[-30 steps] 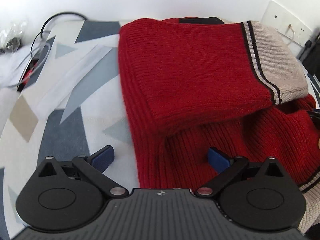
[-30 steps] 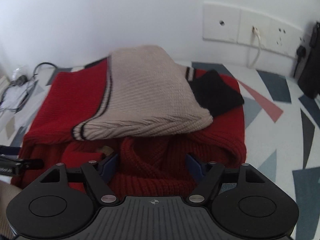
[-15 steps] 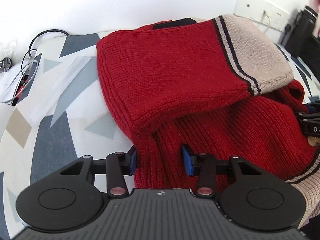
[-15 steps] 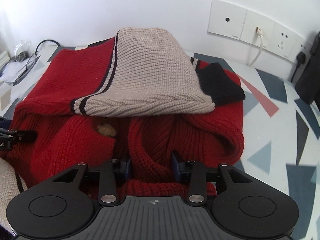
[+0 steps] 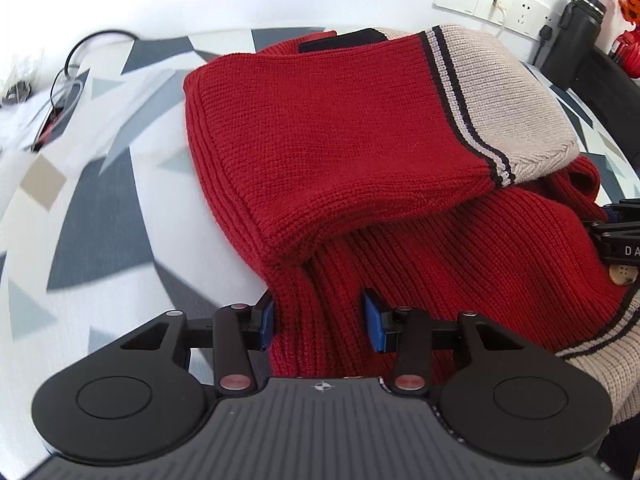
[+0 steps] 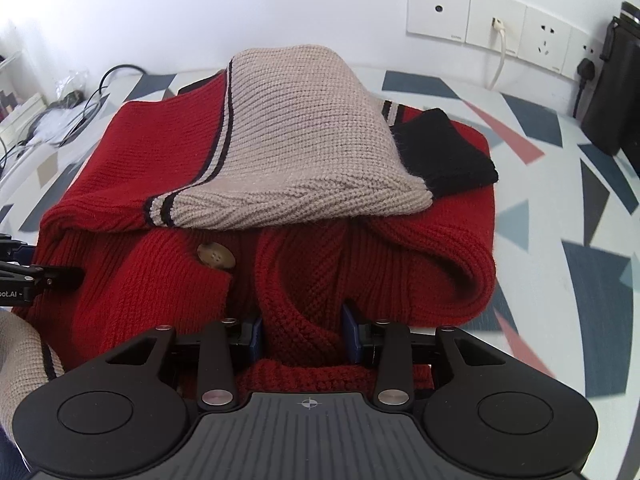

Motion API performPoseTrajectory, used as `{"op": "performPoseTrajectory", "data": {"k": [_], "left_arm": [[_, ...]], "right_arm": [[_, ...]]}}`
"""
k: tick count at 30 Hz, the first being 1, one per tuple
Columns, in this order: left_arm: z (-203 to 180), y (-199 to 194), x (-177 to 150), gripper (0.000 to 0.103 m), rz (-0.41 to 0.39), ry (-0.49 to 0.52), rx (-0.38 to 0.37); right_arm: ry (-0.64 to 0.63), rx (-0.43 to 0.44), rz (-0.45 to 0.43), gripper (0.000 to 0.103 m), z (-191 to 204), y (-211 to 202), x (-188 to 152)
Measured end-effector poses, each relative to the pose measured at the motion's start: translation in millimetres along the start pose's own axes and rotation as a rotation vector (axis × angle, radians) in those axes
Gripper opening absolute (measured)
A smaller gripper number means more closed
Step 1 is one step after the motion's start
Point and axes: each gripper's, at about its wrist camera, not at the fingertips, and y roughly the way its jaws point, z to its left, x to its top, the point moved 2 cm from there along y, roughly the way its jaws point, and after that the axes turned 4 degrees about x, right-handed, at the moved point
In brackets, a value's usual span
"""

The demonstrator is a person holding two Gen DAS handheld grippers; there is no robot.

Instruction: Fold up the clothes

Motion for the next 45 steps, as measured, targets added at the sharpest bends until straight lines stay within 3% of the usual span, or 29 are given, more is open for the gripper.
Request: {"op": "performPoseTrajectory", "data": {"k": [9,10,12,13,14,18,21,26,28,31,35,39,42,45], "left_arm": [[-4.1,-4.7,-11.4,0.046,0.009,0.016,0.008],[-3.7,-3.5,-10.6,0.048,0.010,0.016,0.008],[-4.3,-3.1,-9.1,0.063,0.015,0.022,0.007],[-4.1,-3.0,-7.6,0.078,0.020,0.022,0.001],[-3.9,-2.8,-6.2,0.082,0.024,0.022,-0.005],[-2.4,-13.5,7.7,0.084,-0.037,0.029,-0.026],[-12.8,-22.6,21.5,0.092,-0.101,0.103,-0.036],[-52.9,-25.3,43.8,0.098,-0.155,0.245,-0.120],[-71.3,-25.1,52.5,0.100,-0.170,0.304,-0.160],[-100.2,-21.5,64.3,0.101,-0.167,0.384,-0.239],[-139.8,-3.5,78.2,0.101,-0.121,0.424,-0.343],[-161.7,17.2,91.0,0.101,-0.120,0.407,-0.282],[-169.9,41.7,96.6,0.101,-0.052,0.329,-0.252],[-172.8,49.3,96.6,0.103,-0.043,0.323,-0.203]], "right_arm": [[0.030,0.032,0.043,0.035,-2.8,-15.9,-22.0],[0.034,0.034,0.043,0.035,-2.6,-16.3,-23.2],[0.049,0.043,0.043,0.036,-3.6,-16.5,-23.6],[0.059,0.048,0.042,0.039,-4.6,-16.4,-23.2],[0.069,0.053,0.040,0.040,-5.6,-16.7,-22.4],[0.080,0.085,-0.009,0.050,-6.1,-34.3,-16.9],[0.086,0.099,-0.059,0.063,-7.9,-53.1,-12.6],[0.112,0.033,-0.125,0.073,-17.0,-74.2,-0.2],[0.096,-0.034,-0.154,0.085,-21.7,-77.9,5.2],[0.023,-0.148,-0.133,0.085,-33.0,-68.5,10.5],[0.039,-0.167,-0.091,0.072,-54.2,-51.0,5.5],[0.173,-0.108,-0.113,0.071,-79.1,-45.9,-3.6],[0.189,-0.108,-0.124,0.071,-91.7,-46.4,-7.1],[0.209,-0.067,-0.134,0.071,-104.6,-46.7,-8.6]]}}
